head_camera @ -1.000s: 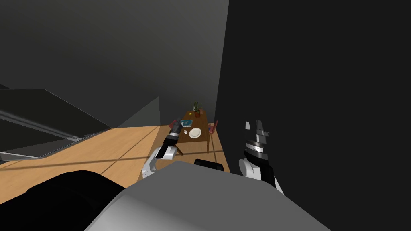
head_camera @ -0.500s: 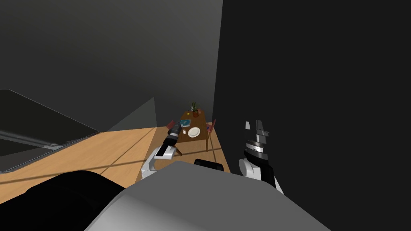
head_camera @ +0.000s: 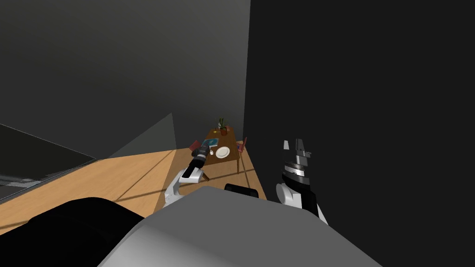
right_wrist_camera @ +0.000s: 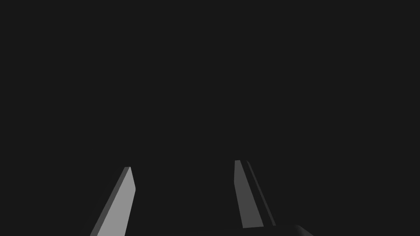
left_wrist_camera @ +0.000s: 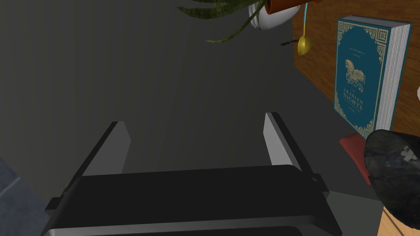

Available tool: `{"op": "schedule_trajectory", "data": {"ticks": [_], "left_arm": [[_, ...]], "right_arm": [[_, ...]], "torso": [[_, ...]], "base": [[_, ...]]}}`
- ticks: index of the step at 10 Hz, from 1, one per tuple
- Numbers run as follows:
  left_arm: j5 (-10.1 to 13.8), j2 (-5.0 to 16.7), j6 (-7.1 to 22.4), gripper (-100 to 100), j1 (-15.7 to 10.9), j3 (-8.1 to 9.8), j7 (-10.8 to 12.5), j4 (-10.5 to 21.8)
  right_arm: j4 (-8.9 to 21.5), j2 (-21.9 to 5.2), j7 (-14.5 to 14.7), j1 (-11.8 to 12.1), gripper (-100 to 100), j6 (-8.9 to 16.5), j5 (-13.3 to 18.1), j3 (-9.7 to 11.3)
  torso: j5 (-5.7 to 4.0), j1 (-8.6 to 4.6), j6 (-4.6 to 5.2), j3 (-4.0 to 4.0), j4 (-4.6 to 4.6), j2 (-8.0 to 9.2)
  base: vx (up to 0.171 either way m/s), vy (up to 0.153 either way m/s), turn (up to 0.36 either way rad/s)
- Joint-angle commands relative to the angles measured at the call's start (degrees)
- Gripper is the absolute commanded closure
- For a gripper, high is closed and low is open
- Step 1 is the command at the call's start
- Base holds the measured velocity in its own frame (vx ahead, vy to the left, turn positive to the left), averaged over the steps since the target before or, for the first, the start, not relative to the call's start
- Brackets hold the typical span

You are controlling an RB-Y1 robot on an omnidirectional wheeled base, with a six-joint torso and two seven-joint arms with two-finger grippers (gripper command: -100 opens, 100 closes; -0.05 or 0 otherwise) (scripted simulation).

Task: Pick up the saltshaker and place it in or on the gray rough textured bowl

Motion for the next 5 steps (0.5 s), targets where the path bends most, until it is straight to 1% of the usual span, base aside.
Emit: {"op": "schedule_trajectory", "data": {"ticks": [1, 2, 3, 4, 5], "left_arm": [[0.38, 0.32, 2.86, -100, -0.19, 0.46, -0.13, 1.08], [0.38, 0.32, 4.62, -100, -0.19, 0.46, -0.13, 1.08], [0.68, 0.61, 6.55, -100, -0.62, 0.83, -0.33, 2.43], [0.68, 0.61, 7.77, -100, -0.62, 0.83, -0.33, 2.43], [0.95, 0.89, 9.32, -100, -1.09, 1.19, -0.56, 3.85]], "right_arm": [[0.0, 0.0, 0.0, 0.0, 0, 0.0, 0.0, 0.0], [0.0, 0.0, 0.0, -0.01, 0, 0.0, 0.0, 0.0], [0.0, 0.0, 0.0, 0.0, 0, 0.0, 0.0, 0.0], [0.0, 0.0, 0.0, 0.0, 0, 0.0, 0.0, 0.0], [0.0, 0.0, 0.0, 0.0, 0, 0.0, 0.0, 0.0]], "torso": [[0.0, 0.0, 0.0, 0.0, 0.0, 0.0], [0.0, 0.0, 0.04, 0.02, 0.0, 0.03], [0.01, 0.03, 0.0, 0.0, 0.0, -0.01], [0.02, 0.07, 0.03, -0.02, -0.01, -0.03], [0.02, 0.06, 0.0, -0.03, -0.01, -0.06]], "base": [[-0.067, 0.017, -0.179], [-0.049, 0.024, -0.092], [-0.042, 0.033, -0.165], [-0.039, 0.029, -0.101], [-0.053, 0.021, -0.18]]}}
